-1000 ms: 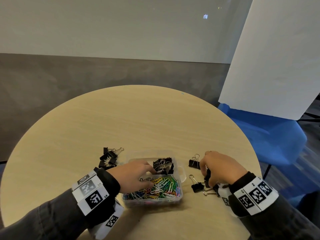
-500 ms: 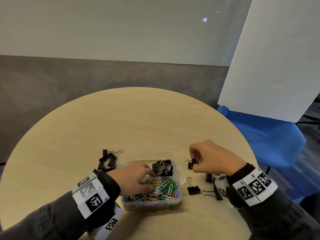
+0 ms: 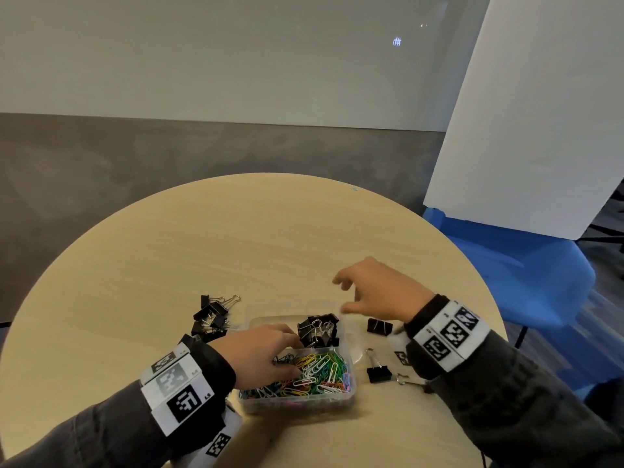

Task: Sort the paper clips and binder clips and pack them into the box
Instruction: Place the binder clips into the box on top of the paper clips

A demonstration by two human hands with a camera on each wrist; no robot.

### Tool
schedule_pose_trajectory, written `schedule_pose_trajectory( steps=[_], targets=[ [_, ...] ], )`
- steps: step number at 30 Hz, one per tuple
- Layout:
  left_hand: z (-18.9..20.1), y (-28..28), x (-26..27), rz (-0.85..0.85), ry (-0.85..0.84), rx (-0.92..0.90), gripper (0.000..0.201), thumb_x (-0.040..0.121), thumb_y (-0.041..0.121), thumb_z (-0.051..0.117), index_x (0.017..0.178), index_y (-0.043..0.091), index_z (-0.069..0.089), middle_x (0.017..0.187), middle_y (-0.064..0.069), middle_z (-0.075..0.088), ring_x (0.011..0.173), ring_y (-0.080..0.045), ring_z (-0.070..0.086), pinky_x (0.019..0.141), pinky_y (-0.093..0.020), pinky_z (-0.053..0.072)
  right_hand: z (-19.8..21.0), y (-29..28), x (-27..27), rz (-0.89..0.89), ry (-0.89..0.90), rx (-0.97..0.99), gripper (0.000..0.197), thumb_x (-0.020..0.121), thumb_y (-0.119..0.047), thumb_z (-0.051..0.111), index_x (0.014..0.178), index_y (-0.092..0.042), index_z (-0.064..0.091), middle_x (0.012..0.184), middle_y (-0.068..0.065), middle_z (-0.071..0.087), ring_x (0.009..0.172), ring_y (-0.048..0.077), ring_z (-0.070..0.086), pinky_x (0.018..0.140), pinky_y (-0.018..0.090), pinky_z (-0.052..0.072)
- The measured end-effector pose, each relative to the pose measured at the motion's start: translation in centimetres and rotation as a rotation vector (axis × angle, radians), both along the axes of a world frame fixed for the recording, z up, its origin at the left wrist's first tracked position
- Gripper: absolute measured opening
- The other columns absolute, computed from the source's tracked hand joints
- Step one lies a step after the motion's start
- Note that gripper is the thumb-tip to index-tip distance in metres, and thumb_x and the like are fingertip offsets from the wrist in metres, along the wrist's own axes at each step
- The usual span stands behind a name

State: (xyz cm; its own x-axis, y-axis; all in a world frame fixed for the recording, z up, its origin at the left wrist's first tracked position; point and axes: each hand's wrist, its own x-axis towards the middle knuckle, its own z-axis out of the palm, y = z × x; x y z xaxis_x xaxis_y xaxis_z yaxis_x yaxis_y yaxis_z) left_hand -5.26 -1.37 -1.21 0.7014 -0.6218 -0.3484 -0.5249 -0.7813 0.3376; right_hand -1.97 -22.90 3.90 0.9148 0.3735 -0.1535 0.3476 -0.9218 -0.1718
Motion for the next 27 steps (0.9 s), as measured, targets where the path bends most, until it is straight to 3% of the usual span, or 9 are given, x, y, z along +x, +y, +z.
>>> schedule_pose_trajectory(
  steps=[2,6,9,11,16,21,24,27],
  targets=[
    [-0.1,0.0,0.1,0.0,0.009,0.002,0.05,0.093,0.05,0.047,0.137,0.026,0.045,0.141,0.008,0.041,0.127,-0.013,0.043,0.108,-0.035,0.036,0.5,-2.6,-0.7,-0.072,-0.04,0.086,0.039,0.089,-0.026,0.065,0.126,-0.018,0.057,0.114,-0.002,0.064,0.084,0.005,0.055,0.083,0.022,0.049],
    [0.0,-0.1,0.2,0.002,0.015,0.002,0.049,0.093,0.049,0.047,0.137,0.027,0.044,0.141,0.008,0.041,0.127,-0.011,0.043,0.108,-0.033,0.036,0.2,-8.3,-2.8,-0.187,0.025,-0.056,0.01,0.088,-0.016,0.064,0.094,-0.023,0.067,0.093,-0.006,0.065,0.076,0.003,0.056,0.067,0.013,0.041],
    [0.0,-0.2,0.1,-0.008,0.007,0.004,0.049,0.094,0.049,0.046,0.137,0.026,0.043,0.141,0.008,0.041,0.127,-0.01,0.042,0.109,-0.032,0.035,-1.1,-10.4,-4.0,-0.236,0.107,-0.103,0.01,0.081,-0.02,0.074,0.079,-0.026,0.066,0.079,-0.01,0.064,0.069,0.003,0.058,0.058,0.013,0.037],
    [0.0,-0.2,0.1,-0.014,0.001,0.009,0.049,0.094,0.049,0.045,0.138,0.026,0.042,0.142,0.007,0.041,0.128,-0.01,0.041,0.109,-0.03,0.034,-2.0,-10.9,-4.6,-0.244,0.137,-0.086,0.011,0.077,-0.026,0.077,0.081,-0.027,0.067,0.079,-0.011,0.065,0.069,0.002,0.059,0.058,0.013,0.039],
    [0.1,-0.2,0.1,-0.021,0.01,0.011,0.049,0.095,0.049,0.044,0.138,0.026,0.041,0.143,0.009,0.038,0.13,-0.009,0.038,0.11,-0.027,0.031,-3.8,-11.1,-5.3,-0.233,0.197,-0.093,0.033,0.076,-0.026,0.078,0.106,-0.026,0.064,0.096,-0.011,0.06,0.071,-0.001,0.052,0.058,0.012,0.039],
    [0.3,-0.2,-0.1,-0.022,0.004,0.013,0.049,0.095,0.048,0.044,0.138,0.025,0.042,0.144,0.009,0.038,0.131,-0.008,0.037,0.11,-0.026,0.03,-4.9,-10.8,-5.1,-0.191,0.166,-0.071,0.026,0.075,-0.033,0.078,0.092,-0.031,0.059,0.09,-0.012,0.057,0.074,0.004,0.054,0.06,0.017,0.038],
    [0.4,-0.3,-0.1,-0.02,0.007,0.014,0.048,0.095,0.047,0.045,0.138,0.026,0.042,0.144,0.009,0.038,0.131,-0.008,0.038,0.11,-0.026,0.03,-4.8,-10.7,-5.1,-0.179,0.168,-0.045,0.023,0.076,-0.032,0.076,0.089,-0.031,0.057,0.086,-0.01,0.059,0.075,0.008,0.056,0.063,0.02,0.046],
    [0.4,-0.3,-0.2,-0.021,0.012,0.013,0.049,0.095,0.047,0.045,0.139,0.025,0.041,0.145,0.009,0.038,0.132,-0.009,0.037,0.111,-0.027,0.03,-4.2,-10.8,-4.9,-0.176,0.148,-0.015,0.018,0.079,-0.028,0.073,0.094,-0.029,0.063,0.081,-0.015,0.059,0.072,0.001,0.056,0.061,0.014,0.044]
  ],
)
